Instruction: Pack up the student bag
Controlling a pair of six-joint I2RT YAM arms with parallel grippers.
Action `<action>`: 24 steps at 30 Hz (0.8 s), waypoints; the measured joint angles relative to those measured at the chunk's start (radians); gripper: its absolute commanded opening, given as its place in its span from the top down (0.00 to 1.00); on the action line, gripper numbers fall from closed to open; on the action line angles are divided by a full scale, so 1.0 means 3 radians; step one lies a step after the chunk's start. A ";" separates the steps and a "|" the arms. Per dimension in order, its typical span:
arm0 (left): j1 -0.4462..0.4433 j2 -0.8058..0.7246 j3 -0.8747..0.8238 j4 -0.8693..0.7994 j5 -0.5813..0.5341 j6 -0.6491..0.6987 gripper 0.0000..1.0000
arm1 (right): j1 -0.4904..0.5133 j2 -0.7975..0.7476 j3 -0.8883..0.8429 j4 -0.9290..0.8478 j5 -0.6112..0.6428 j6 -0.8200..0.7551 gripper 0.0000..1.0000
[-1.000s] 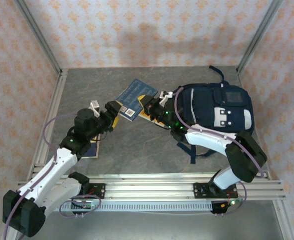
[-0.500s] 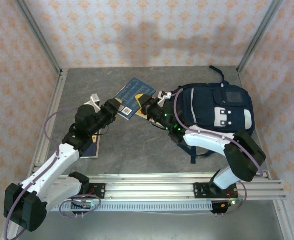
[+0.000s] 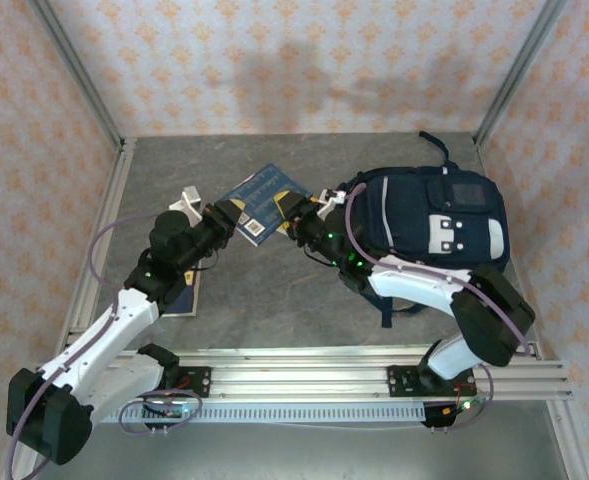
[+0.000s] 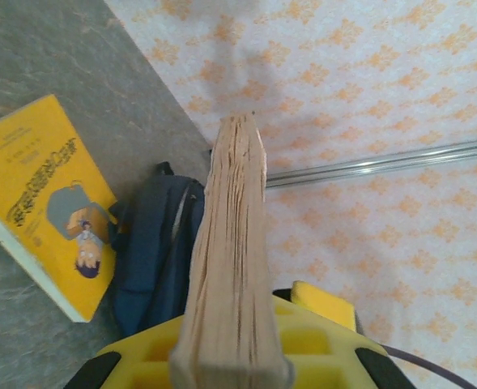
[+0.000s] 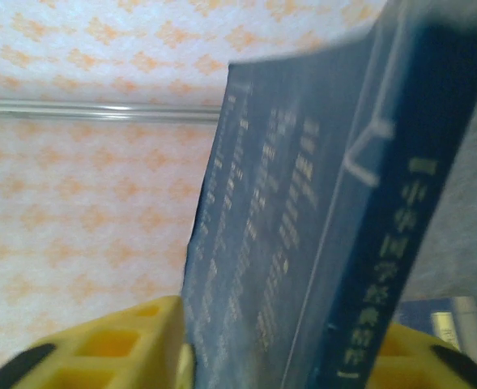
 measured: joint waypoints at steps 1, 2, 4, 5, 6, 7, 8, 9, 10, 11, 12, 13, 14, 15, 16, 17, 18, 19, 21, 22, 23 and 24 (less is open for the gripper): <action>0.0000 -0.0032 0.0004 -0.0070 -0.0017 0.0042 1.00 | 0.0001 -0.0075 0.0000 -0.0154 0.0042 -0.0089 0.47; 0.0000 -0.0070 0.0020 -0.0173 -0.0037 0.0094 1.00 | -0.0001 -0.0177 0.0000 -0.0359 0.0107 -0.0214 0.46; 0.0000 -0.0131 0.0081 -0.0375 -0.0058 0.0215 1.00 | -0.0020 -0.0357 0.0006 -0.0721 0.0193 -0.0449 0.46; 0.0000 -0.0153 0.0135 -0.0512 -0.0076 0.0294 1.00 | -0.0042 -0.0430 0.0033 -0.0932 0.0216 -0.0581 0.46; 0.0000 -0.0163 0.0205 -0.0669 -0.0094 0.0383 1.00 | -0.0081 -0.0478 0.0098 -0.1174 0.0231 -0.0727 0.47; 0.0001 -0.0164 0.0270 -0.0813 -0.0109 0.0458 1.00 | -0.0125 -0.0491 0.0175 -0.1378 0.0235 -0.0837 0.47; 0.0001 -0.0156 0.0333 -0.0954 -0.0122 0.0544 1.00 | -0.0186 -0.0492 0.0276 -0.1598 0.0235 -0.0964 0.46; 0.0001 -0.0141 0.0392 -0.1092 -0.0126 0.0636 1.00 | -0.0258 -0.0476 0.0408 -0.1876 0.0234 -0.1114 0.47; 0.0001 -0.0120 0.0435 -0.1190 -0.0125 0.0704 1.00 | -0.0327 -0.0441 0.0557 -0.2155 0.0245 -0.1246 0.47; 0.0001 -0.0089 0.0469 -0.1292 -0.0118 0.0774 1.00 | -0.0392 -0.0378 0.0739 -0.2444 0.0267 -0.1389 0.47; 0.0001 -0.0052 0.0488 -0.1376 -0.0103 0.0841 1.00 | -0.0455 -0.0276 0.0960 -0.2742 0.0300 -0.1562 0.47; 0.0001 -0.0020 0.0495 -0.1441 -0.0089 0.0895 1.00 | -0.0497 -0.0179 0.1138 -0.2962 0.0340 -0.1689 0.47; 0.0001 0.0015 0.0495 -0.1514 -0.0064 0.0947 1.00 | -0.0538 -0.0051 0.1348 -0.3212 0.0401 -0.1860 0.47; 0.0001 0.0050 0.0495 -0.1587 -0.0039 0.0999 1.00 | -0.0559 0.0056 0.1498 -0.3407 0.0451 -0.2000 0.48; 0.0001 0.0079 0.0495 -0.1643 -0.0025 0.1041 1.00 | -0.0581 0.0159 0.1625 -0.3591 0.0512 -0.2135 0.49; 0.0001 0.0106 0.0495 -0.1703 -0.0010 0.1092 1.00 | -0.0601 0.0262 0.1734 -0.3765 0.0580 -0.2262 0.51; 0.0001 0.0130 0.0495 -0.1750 0.0009 0.1138 1.00 | -0.0632 0.0367 0.1826 -0.3933 0.0640 -0.2380 0.52; 0.0001 0.0151 0.0495 -0.1789 0.0032 0.1176 1.00 | -0.0671 0.0449 0.1888 -0.4054 0.0668 -0.2457 0.53; 0.0004 0.0201 0.0501 -0.1859 0.0076 0.1258 1.00 | -0.0818 0.0629 0.1989 -0.4271 0.0720 -0.2612 0.55; 0.0004 0.0221 0.0505 -0.1886 0.0092 0.1287 1.00 | -0.0900 0.0706 0.2028 -0.4351 0.0757 -0.2673 0.55; 0.0004 0.0243 0.0506 -0.1907 0.0120 0.1322 1.00 | -0.0984 0.0781 0.2066 -0.4426 0.0806 -0.2729 0.54; 0.0008 0.0258 0.0507 -0.1925 0.0141 0.1348 1.00 | -0.1072 0.0868 0.2127 -0.4519 0.0877 -0.2789 0.50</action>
